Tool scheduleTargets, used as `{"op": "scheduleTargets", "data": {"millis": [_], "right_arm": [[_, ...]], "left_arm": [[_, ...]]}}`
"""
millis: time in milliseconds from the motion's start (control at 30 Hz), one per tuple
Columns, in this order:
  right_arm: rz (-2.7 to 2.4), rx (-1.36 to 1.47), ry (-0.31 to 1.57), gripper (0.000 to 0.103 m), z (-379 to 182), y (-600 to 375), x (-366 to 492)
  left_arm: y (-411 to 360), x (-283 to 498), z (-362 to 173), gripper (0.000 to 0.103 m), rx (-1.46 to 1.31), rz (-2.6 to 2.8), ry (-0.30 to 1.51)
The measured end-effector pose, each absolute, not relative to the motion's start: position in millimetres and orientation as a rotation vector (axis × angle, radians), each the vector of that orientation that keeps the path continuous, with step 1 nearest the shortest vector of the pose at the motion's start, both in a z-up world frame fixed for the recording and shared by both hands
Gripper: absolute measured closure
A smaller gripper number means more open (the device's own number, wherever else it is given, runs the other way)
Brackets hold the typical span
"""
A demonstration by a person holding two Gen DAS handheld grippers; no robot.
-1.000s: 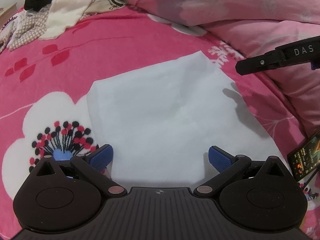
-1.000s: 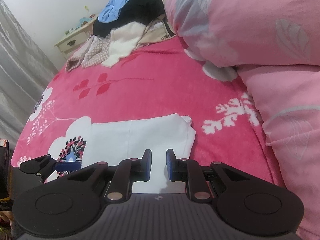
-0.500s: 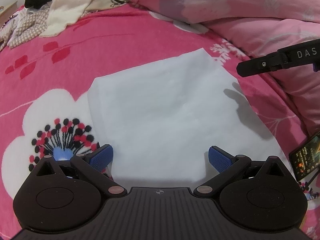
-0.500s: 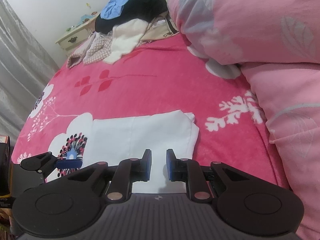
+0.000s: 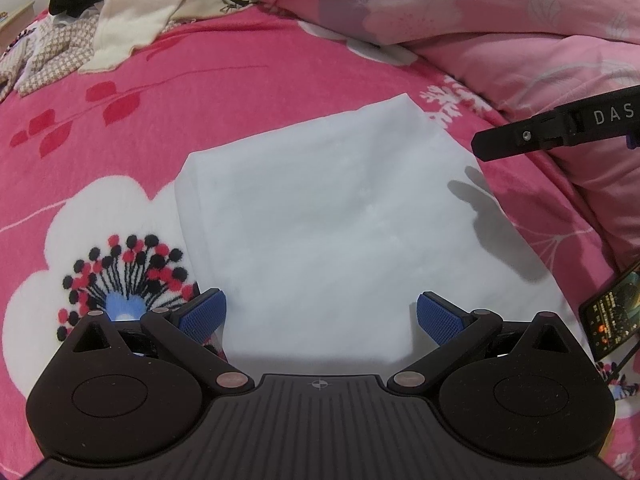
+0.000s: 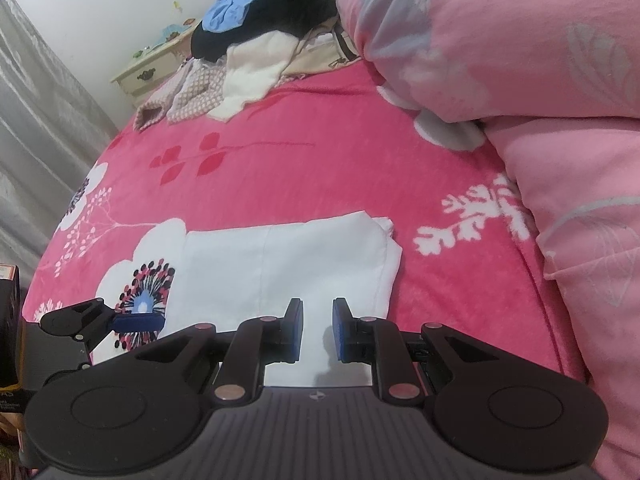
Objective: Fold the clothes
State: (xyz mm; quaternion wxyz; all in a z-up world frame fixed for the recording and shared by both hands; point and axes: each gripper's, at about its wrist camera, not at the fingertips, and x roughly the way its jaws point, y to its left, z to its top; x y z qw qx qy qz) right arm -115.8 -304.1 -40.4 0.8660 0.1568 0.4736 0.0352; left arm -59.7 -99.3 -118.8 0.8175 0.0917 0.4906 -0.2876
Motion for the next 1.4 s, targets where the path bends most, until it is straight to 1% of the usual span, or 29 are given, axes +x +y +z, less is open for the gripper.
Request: {"op": "scheduleTargets", "data": {"millis": [1400], "right_arm": [[0.076,0.328,1.009,0.085,-44.5,-302.7,-118.5]], "left_arm": [[-95.0,-58.0,-118.3,0.0,0.188,-0.605,1.057]]}}
